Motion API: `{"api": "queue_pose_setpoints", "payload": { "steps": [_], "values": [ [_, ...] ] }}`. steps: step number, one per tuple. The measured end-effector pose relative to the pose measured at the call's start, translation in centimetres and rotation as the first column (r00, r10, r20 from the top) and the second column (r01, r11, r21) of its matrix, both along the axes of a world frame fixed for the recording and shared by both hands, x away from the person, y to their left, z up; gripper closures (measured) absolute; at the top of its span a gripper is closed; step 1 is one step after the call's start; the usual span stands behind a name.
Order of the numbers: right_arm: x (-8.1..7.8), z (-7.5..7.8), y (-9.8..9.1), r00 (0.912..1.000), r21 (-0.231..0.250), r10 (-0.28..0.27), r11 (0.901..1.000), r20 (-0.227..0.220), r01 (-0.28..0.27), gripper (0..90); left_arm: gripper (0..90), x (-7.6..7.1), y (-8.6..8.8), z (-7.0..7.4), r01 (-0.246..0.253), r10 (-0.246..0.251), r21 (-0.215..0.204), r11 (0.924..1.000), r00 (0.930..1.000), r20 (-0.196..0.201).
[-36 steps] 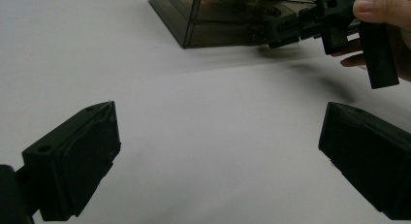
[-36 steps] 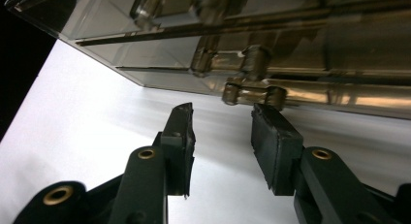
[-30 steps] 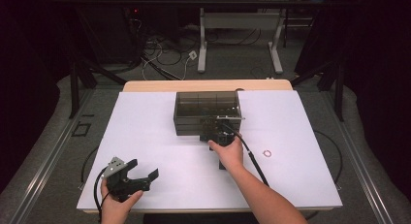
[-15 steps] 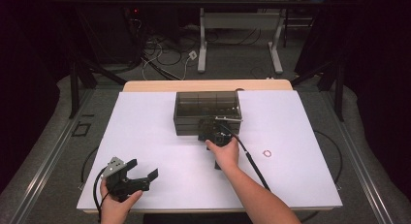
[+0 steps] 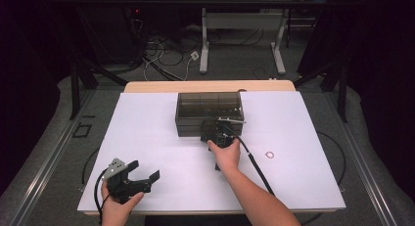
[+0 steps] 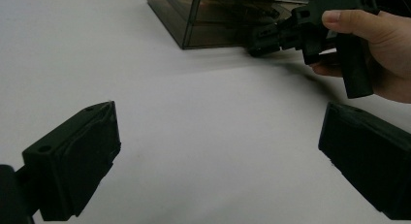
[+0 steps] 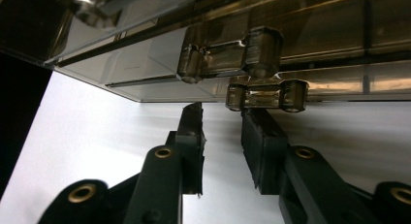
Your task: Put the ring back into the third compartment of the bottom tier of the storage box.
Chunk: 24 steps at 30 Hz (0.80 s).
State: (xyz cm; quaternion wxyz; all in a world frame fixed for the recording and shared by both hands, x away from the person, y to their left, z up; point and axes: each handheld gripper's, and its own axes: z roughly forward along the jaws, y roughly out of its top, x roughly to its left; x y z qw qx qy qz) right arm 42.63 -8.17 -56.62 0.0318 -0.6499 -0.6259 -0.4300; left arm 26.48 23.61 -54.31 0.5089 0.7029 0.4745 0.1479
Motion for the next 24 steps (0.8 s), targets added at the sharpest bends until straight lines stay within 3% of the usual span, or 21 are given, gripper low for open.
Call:
{"api": "queue_pose_setpoints", "payload": {
  "steps": [13, 16, 18, 19, 24],
  "values": [
    [0.11, -0.28, -0.04, 0.9980, 0.019, -0.051, 0.9985, -0.037, 0.051, 78.0, 1.3, -0.03, -0.02, 0.03, 0.000, 0.000, -0.005, 1.0000, 1.0000, -0.001],
    [0.11, -0.44, -0.07, 0.9956, 0.060, -0.078, 0.9949, -0.052, 0.081, 80.9, 1.3, -0.03, 0.00, 0.03, -0.002, 0.002, -0.006, 1.0000, 1.0000, -0.001],
    [0.18, -0.63, -0.31, 0.9964, 0.039, -0.071, 0.9966, -0.047, 0.073, 82.2, 1.3, -0.02, 0.02, 0.03, -0.002, 0.002, -0.006, 1.0000, 1.0000, -0.001],
    [0.19, -0.62, -0.29, 0.9959, 0.065, -0.075, 0.9948, -0.051, 0.078, 82.2, 1.3, -0.01, 0.03, 0.02, -0.002, 0.002, -0.006, 1.0000, 1.0000, -0.001],
    [0.19, -0.62, -0.22, 0.9953, 0.049, -0.079, 0.9954, -0.056, 0.082, 82.3, 1.3, 0.00, 0.07, 0.04, -0.001, 0.001, -0.001, 1.0000, 1.0000, 0.002]
  ]
}}
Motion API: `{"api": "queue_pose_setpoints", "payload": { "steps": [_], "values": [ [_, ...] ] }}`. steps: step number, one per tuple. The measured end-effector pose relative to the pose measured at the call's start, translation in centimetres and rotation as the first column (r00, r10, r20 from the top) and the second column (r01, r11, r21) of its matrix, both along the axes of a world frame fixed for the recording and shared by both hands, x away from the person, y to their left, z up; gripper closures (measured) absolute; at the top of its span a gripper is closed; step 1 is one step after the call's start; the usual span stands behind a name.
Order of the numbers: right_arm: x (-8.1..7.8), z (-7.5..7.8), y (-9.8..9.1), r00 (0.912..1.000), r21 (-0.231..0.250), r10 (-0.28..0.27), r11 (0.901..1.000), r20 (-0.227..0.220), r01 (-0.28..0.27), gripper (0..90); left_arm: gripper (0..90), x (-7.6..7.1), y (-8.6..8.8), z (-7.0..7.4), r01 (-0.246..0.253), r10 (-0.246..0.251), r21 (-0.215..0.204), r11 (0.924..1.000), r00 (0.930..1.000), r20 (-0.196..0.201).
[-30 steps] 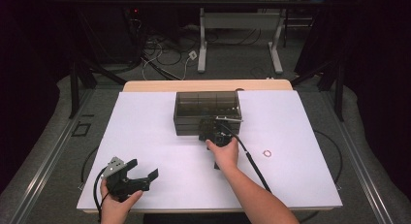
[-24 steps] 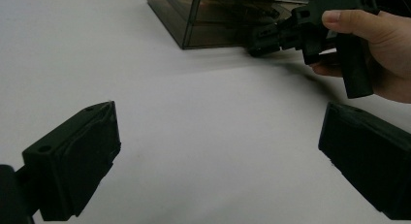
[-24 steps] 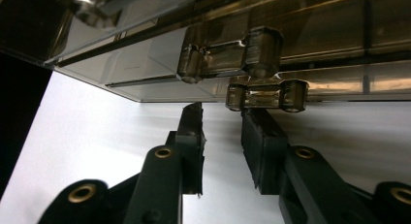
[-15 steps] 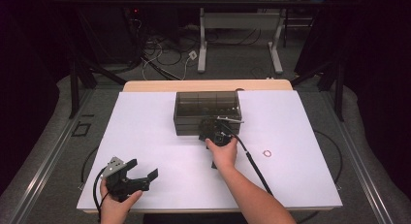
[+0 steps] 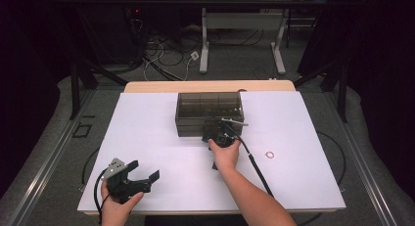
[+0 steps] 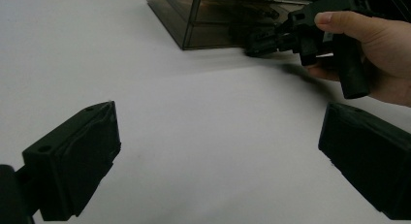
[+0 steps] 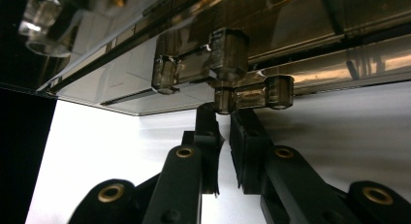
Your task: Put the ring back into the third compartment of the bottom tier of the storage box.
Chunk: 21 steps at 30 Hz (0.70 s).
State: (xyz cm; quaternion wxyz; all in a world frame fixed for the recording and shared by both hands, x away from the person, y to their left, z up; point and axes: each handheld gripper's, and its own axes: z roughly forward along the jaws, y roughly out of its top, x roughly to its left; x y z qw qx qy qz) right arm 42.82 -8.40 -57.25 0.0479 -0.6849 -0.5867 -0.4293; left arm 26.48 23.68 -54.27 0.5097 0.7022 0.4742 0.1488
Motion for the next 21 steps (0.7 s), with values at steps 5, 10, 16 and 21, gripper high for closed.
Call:
{"api": "queue_pose_setpoints", "payload": {
  "steps": [5, 10, 16, 21],
  "values": [
    [0.00, -0.06, -0.05, 0.9999, 0.008, 0.005, 1.0000, 0.010, -0.005, 83.1, 1.3, -0.01, 0.00, 0.00, 0.000, 0.000, 0.001, 1.0000, 1.0000, -0.001],
    [-0.01, 0.03, 0.01, 1.0000, 0.003, 0.000, 1.0000, 0.000, 0.000, 83.2, 1.3, -0.01, -0.03, 0.00, 0.001, -0.001, 0.001, 1.0000, 1.0000, 0.000],
    [0.00, -0.02, -0.07, 1.0000, 0.008, 0.009, 0.9999, 0.004, -0.009, 83.2, 1.3, 0.01, -0.02, -0.01, 0.000, 0.000, 0.001, 1.0000, 1.0000, -0.001],
    [-0.07, -0.06, -0.09, 1.0000, 0.020, 0.003, 0.9998, 0.005, -0.003, 83.3, 1.3, 0.01, 0.00, -0.02, 0.000, 0.000, 0.002, 1.0000, 1.0000, -0.002]
  ]
}}
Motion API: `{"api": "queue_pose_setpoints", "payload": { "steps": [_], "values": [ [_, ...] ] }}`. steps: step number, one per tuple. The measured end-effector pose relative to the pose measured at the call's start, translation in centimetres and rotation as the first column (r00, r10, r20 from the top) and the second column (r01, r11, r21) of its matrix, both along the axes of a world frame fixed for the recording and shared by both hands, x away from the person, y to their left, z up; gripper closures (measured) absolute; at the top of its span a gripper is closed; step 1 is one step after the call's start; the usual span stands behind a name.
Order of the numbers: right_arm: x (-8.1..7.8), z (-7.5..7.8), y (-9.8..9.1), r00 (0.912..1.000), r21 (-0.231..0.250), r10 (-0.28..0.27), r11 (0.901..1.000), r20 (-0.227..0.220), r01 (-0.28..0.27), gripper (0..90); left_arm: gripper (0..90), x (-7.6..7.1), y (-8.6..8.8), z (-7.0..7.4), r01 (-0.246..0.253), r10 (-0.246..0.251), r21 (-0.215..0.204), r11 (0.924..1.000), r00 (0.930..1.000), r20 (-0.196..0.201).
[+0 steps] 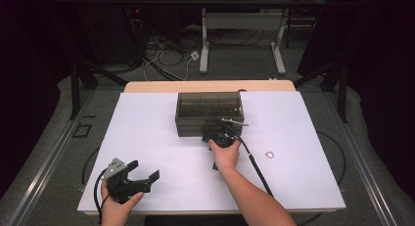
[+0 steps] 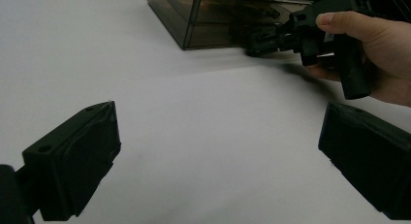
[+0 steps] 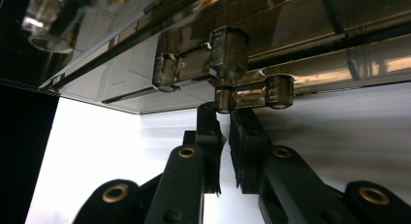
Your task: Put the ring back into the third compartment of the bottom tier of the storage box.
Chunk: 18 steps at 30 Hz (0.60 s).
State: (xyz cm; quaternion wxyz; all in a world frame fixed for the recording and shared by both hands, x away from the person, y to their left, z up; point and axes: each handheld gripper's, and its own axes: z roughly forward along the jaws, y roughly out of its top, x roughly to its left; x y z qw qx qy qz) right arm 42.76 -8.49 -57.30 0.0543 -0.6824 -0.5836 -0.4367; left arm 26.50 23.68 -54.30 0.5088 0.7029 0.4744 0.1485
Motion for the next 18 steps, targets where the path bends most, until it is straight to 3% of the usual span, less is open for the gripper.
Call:
{"api": "queue_pose_setpoints", "payload": {
  "steps": [2, 7, 13, 15, 18],
  "values": [
    [-0.12, 0.09, -0.07, 0.9995, 0.019, 0.003, 0.9998, -0.032, -0.002, 83.4, 1.3, 0.02, -0.01, -0.02, 0.001, -0.001, -0.001, 1.0000, 1.0000, 0.000],
    [-0.13, -0.07, -0.23, 0.9999, 0.000, 0.012, 0.9999, 0.003, -0.012, 83.4, 1.3, 0.01, -0.04, -0.01, 0.002, -0.002, 0.001, 1.0000, 1.0000, 0.000],
    [-0.50, 0.05, -0.26, 0.9996, 0.024, 0.002, 0.9997, -0.028, -0.001, 83.7, 1.3, 0.03, -0.08, -0.05, 0.000, 0.000, 0.002, 1.0000, 1.0000, -0.001],
    [-0.64, 0.04, -0.43, 0.9984, 0.025, 0.021, 0.9995, -0.051, -0.020, 90.0, 1.3, 0.02, -0.09, -0.05, 0.002, -0.002, 0.004, 1.0000, 1.0000, -0.003],
    [-0.83, 0.33, -0.32, 0.9992, 0.054, 0.014, 0.9985, -0.038, -0.012, 90.0, 1.3, 0.03, -0.10, -0.06, 0.003, -0.003, 0.006, 1.0000, 1.0000, -0.003]
  ]
}}
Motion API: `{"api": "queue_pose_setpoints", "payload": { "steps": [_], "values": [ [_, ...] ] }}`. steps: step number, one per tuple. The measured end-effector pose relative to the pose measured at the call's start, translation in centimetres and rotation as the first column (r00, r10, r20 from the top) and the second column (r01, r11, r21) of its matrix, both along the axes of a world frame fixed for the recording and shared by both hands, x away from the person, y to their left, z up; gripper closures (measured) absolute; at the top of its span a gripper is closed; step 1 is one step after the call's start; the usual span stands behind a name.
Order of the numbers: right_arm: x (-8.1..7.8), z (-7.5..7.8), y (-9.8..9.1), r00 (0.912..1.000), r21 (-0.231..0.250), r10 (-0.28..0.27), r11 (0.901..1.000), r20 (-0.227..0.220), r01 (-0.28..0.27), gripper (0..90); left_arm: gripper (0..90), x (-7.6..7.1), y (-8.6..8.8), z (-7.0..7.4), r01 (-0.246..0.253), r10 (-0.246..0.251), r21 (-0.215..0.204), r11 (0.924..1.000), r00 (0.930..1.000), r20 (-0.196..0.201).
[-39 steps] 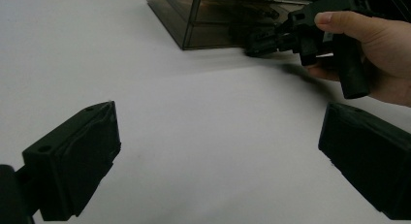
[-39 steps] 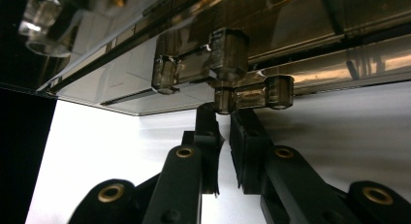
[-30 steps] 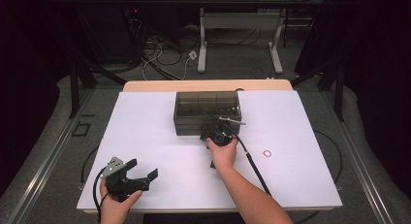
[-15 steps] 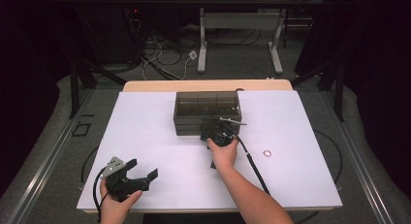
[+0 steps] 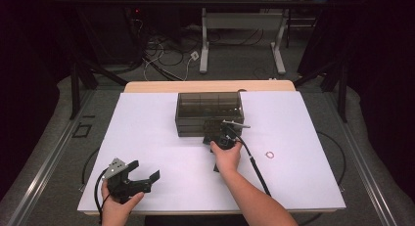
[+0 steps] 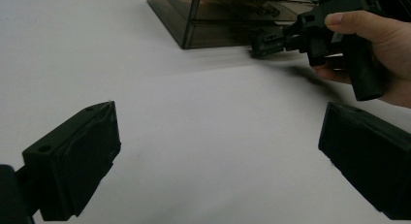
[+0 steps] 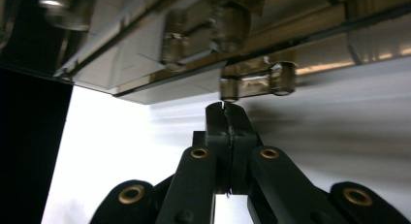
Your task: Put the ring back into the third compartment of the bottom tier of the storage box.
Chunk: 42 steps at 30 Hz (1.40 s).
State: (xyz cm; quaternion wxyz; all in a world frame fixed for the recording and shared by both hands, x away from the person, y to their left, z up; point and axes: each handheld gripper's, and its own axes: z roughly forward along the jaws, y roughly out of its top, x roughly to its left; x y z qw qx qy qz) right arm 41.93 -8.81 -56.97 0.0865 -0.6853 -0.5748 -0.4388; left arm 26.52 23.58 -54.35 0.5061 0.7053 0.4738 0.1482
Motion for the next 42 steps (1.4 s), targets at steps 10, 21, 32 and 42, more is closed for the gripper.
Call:
{"api": "queue_pose_setpoints", "payload": {
  "steps": [10, 21, 32, 42],
  "values": [
    [0.06, -0.36, 0.31, 1.0000, -0.006, 0.005, 1.0000, 0.008, -0.005, 80.4, 1.3, 0.01, -0.06, -0.03, 0.002, -0.002, 0.000, 1.0000, 1.0000, 0.000],
    [0.39, -0.62, 0.31, 0.9990, 0.048, -0.040, 0.9980, -0.021, 0.041, 79.2, 1.3, -0.01, 0.01, 0.00, 0.000, 0.000, -0.005, 1.0000, 1.0000, 0.001],
    [0.38, -0.55, 0.08, 0.9970, 0.038, -0.077, 0.9963, -0.014, 0.077, 83.2, 1.3, 0.00, -0.03, 0.00, 0.004, -0.004, -0.001, 1.0000, 1.0000, 0.000],
    [-0.05, -0.66, -0.11, 0.9980, 0.037, -0.063, 0.9973, 0.007, 0.063, 83.5, 1.3, 0.01, -0.04, -0.02, 0.004, -0.004, -0.003, 1.0000, 1.0000, 0.000]
  ]
}}
